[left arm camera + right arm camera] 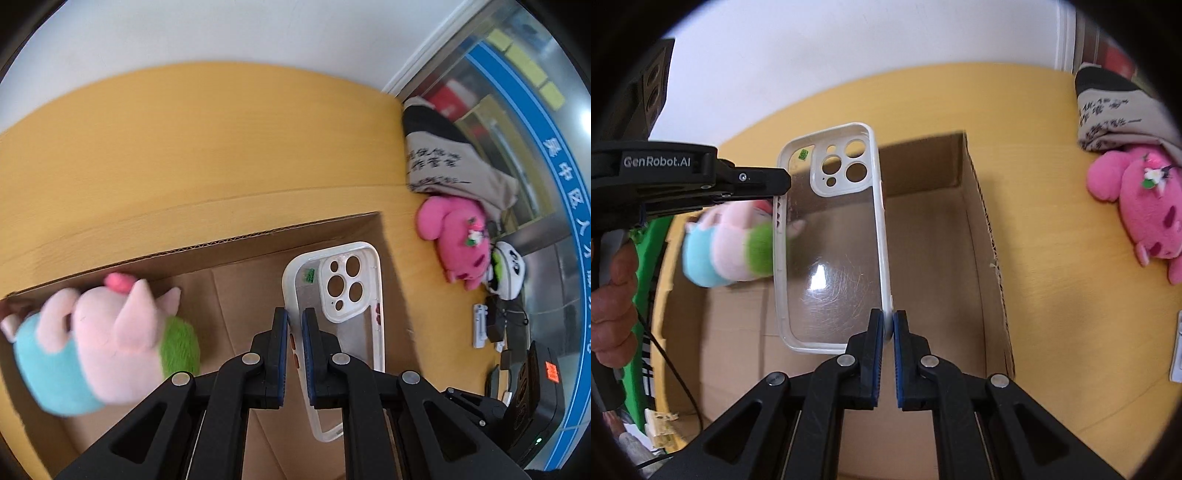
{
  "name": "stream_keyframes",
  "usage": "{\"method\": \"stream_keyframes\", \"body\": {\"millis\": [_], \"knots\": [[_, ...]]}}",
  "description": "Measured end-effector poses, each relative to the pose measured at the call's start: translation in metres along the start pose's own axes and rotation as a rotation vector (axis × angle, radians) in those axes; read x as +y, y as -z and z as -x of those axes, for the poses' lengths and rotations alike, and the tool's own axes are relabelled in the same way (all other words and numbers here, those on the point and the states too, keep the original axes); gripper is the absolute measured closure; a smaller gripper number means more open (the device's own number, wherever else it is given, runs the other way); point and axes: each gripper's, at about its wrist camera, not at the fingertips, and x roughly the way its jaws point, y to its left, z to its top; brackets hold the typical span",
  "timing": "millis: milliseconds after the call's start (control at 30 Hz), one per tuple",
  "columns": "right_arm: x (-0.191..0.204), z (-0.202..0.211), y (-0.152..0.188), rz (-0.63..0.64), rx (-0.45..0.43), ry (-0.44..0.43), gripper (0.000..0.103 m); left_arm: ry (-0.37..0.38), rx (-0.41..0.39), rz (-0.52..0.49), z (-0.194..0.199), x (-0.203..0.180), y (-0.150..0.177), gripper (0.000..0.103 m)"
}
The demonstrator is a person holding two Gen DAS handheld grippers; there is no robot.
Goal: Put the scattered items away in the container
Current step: 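Carry the phone case into the box and open both grippers, then raise both grippers away from the box toward the pink pen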
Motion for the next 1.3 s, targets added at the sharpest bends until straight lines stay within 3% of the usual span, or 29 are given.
{"method": "stream_keyframes", "body": {"millis": [200, 467, 700, 733, 767, 800, 833, 900, 1033, 1167, 1300], "knots": [[-0.011, -0.044, -0.005, -0.029, 0.075, 0.032, 0.098, -0.026, 0.063, 0.017, -0.05, 0.017, -0.006, 0.096], [-0.015, -0.071, -0.001, -0.05, 0.133, 0.085, 0.098, -0.055, 0.113, 0.021, -0.085, 0.026, -0.002, 0.096], [-0.013, -0.076, 0.001, -0.034, 0.145, 0.087, 0.097, -0.091, 0.11, 0.018, -0.085, 0.027, 0.006, 0.094], [-0.012, -0.075, 0.001, -0.032, 0.149, 0.085, 0.097, -0.093, 0.098, 0.016, -0.079, 0.025, 0.007, 0.092], [-0.011, -0.073, 0.001, -0.03, 0.144, 0.091, 0.095, -0.094, 0.087, 0.019, -0.074, 0.025, 0.007, 0.079], [-0.009, -0.07, 0.001, -0.019, 0.138, 0.096, 0.089, -0.101, 0.067, 0.024, -0.066, 0.024, 0.008, 0.06], [-0.007, -0.065, 0.002, -0.009, 0.128, 0.104, 0.078, -0.111, 0.033, 0.027, -0.054, 0.022, 0.009, 0.052], [-0.002, -0.051, 0.002, 0.013, 0.098, 0.1, 0.069, -0.111, -0.047, 0.03, -0.028, 0.017, 0.014, 0.034], [0.016, -0.006, 0.005, 0.099, -0.006, 0.141, 0.039, -0.102, -0.225, 0.088, 0.04, 0.01, 0.038, 0.02], [0.031, 0.049, 0.012, 0.176, -0.106, 0.164, 0.033, -0.185, -0.401, 0.1, 0.117, 0.002, 0.088, 0.005], [0.053, 0.097, 0.037, 0.18, -0.142, 0.191, 0.033, -0.321, -0.506, 0.076, 0.184, -0.007, 0.151, 0.004]]}}
